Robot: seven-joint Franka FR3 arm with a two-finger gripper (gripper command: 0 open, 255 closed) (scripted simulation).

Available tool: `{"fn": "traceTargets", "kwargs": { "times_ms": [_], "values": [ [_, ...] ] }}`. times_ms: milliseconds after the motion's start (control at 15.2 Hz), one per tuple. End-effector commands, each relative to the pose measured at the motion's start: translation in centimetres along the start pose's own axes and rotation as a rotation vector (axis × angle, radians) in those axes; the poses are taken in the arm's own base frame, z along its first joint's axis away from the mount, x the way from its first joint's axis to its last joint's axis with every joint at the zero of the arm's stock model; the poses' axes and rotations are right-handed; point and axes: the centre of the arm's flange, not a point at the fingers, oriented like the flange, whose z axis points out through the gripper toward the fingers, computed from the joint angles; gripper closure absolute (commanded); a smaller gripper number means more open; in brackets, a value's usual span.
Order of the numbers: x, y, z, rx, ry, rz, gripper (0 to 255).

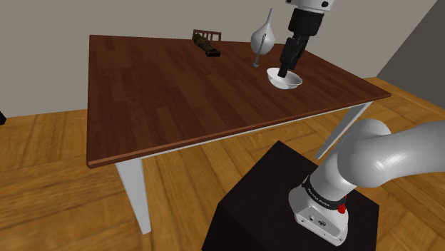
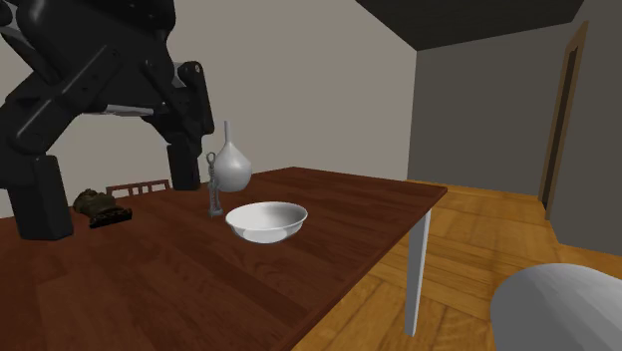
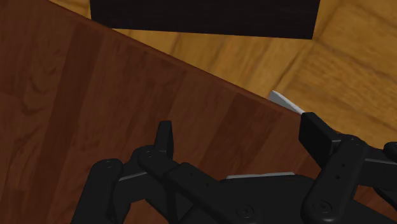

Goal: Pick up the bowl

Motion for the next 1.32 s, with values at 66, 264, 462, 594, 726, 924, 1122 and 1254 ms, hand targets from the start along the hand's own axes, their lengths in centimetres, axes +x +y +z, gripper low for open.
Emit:
{"fn": "traceTargets", "kwargs": {
  "times_ms": [66, 264, 462, 594, 726, 924, 1122, 1254],
  "values": [
    [0.3, 0.7, 0.8, -0.019, 0.0, 0.0, 0],
    [1.2, 3.0, 3.0, -0.077, -0.002, -0.002, 0],
    [2.1, 5.4, 5.2, -0.134, -0.003, -0.003, 0],
    [2.7, 7.1, 6.5, -0.172, -0.004, -0.004, 0],
    [3.2, 8.8, 7.8, -0.211, -0.004, -0.005, 0],
    [4.1, 11.4, 9.6, -0.268, -0.006, -0.006, 0],
    [5.0, 14.2, 11.2, -0.326, -0.007, -0.007, 0],
    [5.6, 16.1, 12.2, -0.364, -0.007, -0.008, 0]
  ]
}}
